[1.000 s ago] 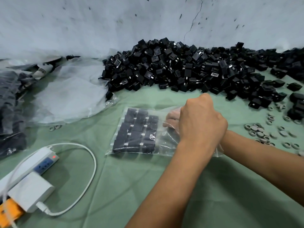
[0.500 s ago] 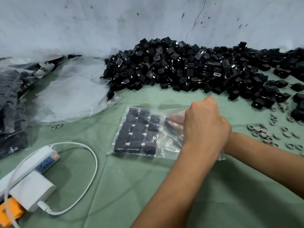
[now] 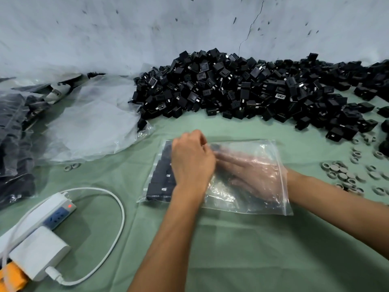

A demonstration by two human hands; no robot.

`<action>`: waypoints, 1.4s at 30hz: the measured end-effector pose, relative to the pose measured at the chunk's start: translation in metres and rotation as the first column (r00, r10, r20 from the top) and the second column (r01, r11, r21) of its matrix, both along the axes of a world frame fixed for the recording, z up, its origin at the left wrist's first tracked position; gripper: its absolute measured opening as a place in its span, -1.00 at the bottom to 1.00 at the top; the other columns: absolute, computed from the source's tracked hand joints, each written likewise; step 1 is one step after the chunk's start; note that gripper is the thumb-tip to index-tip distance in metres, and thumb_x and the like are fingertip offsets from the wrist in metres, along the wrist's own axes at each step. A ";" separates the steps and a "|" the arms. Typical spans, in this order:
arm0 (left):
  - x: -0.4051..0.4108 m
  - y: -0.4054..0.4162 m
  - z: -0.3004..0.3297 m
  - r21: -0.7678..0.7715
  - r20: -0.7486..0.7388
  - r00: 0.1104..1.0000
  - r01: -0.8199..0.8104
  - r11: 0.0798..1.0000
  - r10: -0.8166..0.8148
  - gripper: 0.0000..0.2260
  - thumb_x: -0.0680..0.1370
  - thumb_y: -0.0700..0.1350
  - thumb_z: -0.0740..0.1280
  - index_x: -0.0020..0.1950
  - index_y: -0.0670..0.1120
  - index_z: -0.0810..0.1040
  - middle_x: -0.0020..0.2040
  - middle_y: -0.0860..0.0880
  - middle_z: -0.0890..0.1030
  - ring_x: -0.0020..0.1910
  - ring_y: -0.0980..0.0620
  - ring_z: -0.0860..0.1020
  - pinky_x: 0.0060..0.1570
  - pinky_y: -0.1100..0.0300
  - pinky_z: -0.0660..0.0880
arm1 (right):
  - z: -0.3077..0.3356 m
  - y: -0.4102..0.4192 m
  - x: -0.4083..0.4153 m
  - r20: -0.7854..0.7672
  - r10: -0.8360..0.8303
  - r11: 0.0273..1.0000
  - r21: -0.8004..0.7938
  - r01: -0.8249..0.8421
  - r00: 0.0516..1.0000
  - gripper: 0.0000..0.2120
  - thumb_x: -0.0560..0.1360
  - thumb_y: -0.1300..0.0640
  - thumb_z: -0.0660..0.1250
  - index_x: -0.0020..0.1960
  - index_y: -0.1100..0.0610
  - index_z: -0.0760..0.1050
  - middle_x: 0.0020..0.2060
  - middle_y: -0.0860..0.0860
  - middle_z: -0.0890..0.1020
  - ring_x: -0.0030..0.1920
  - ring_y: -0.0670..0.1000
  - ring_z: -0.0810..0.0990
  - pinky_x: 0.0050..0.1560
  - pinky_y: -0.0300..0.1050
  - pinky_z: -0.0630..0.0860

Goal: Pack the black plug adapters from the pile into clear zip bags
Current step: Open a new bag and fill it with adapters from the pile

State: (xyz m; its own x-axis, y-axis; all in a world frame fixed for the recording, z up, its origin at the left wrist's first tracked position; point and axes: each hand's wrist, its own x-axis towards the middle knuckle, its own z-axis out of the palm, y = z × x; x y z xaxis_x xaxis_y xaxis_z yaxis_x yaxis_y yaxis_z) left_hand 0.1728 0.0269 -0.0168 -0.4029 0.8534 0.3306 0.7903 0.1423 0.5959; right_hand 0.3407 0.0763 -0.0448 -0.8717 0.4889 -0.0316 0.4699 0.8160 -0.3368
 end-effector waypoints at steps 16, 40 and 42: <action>-0.022 0.004 -0.023 0.007 0.013 1.000 0.001 1.000 -0.001 -0.96 0.55 -0.16 0.41 -0.09 -0.04 0.62 -0.07 -0.03 0.62 0.00 -0.07 0.54 0.14 -0.01 0.48 | -0.029 0.019 -0.010 -0.107 -0.128 0.974 0.173 0.145 0.986 -0.41 0.67 -0.05 0.01 0.64 0.15 0.09 0.63 0.10 0.19 0.65 0.10 0.13 0.57 0.30 0.24; -0.046 0.004 -0.021 -0.123 -0.044 0.999 0.008 0.992 -0.014 -0.65 0.67 -0.11 0.23 0.46 -0.03 0.51 0.53 0.01 0.42 0.55 -0.08 0.24 0.55 0.04 0.16 | -0.009 0.003 -0.016 -0.117 -0.232 0.972 0.019 0.235 0.966 -0.46 0.72 0.09 0.15 0.66 0.09 0.07 0.64 -0.02 0.10 0.63 -0.06 0.08 0.57 -0.32 -0.11; -0.048 0.004 -0.022 -0.193 -0.048 0.998 0.040 0.980 -0.050 -0.60 0.70 -0.10 0.17 0.55 -0.03 0.41 0.60 0.00 0.32 0.62 -0.11 0.15 0.60 -0.02 0.07 | -0.008 0.002 -0.019 -0.067 -0.224 0.972 0.059 0.228 0.972 -0.44 0.73 0.02 0.12 0.67 0.05 0.04 0.65 -0.02 0.10 0.62 -0.10 0.05 0.50 -0.41 -0.18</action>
